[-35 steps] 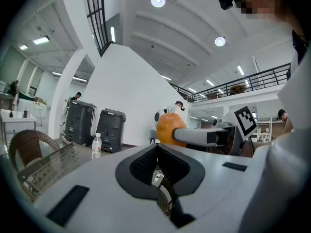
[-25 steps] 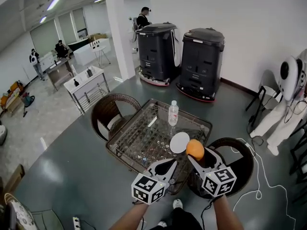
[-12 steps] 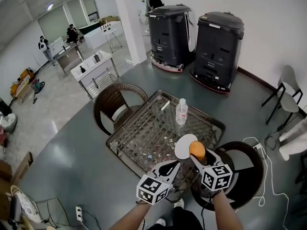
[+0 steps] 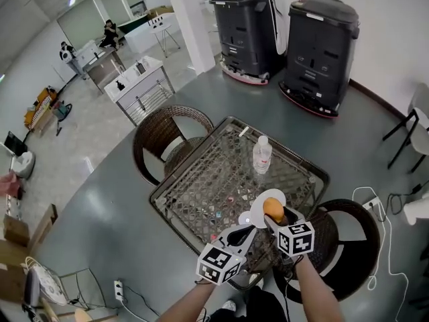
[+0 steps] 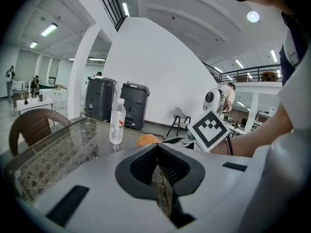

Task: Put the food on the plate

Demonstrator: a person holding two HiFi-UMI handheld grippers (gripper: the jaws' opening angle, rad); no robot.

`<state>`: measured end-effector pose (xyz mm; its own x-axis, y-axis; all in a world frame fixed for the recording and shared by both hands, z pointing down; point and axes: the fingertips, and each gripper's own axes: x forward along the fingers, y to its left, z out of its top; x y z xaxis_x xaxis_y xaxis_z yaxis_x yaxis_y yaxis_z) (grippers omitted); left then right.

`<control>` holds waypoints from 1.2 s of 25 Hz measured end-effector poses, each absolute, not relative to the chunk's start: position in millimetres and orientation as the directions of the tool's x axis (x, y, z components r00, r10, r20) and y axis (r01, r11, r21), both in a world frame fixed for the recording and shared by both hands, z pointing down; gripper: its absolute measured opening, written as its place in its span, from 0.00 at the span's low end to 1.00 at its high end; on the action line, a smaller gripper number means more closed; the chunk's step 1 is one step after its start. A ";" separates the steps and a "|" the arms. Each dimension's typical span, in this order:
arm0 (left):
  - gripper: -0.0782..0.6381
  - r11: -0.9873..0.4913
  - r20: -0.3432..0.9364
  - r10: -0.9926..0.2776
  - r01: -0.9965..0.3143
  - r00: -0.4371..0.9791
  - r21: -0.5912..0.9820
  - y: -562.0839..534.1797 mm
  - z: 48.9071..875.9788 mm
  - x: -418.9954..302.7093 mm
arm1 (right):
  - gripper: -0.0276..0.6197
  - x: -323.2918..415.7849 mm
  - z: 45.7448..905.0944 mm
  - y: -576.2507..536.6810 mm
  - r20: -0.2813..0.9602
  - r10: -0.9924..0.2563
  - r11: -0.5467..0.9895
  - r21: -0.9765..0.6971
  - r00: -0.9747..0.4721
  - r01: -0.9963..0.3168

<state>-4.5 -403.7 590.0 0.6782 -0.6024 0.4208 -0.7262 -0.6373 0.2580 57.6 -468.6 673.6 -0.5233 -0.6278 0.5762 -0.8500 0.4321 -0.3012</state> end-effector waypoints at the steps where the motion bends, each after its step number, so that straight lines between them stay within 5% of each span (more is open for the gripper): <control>1: 0.12 -0.633 0.429 -0.601 -0.729 0.674 0.260 -407.6 594.7 -5.1 | 0.50 54.8 682.2 -473.0 0.591 -0.615 0.438 -0.295 -0.522 -0.849; 17: 0.12 -0.558 0.508 -0.585 -0.769 0.632 0.312 -430.8 637.6 -10.4 | 0.50 28.9 752.7 -484.7 0.718 -0.421 0.483 -0.340 -0.555 -0.807; 30: 0.12 -0.542 0.520 -0.584 -0.777 0.623 0.322 -427.4 640.6 -7.5 | 0.50 30.5 757.0 -492.1 0.728 -0.415 0.479 -0.336 -0.546 -0.811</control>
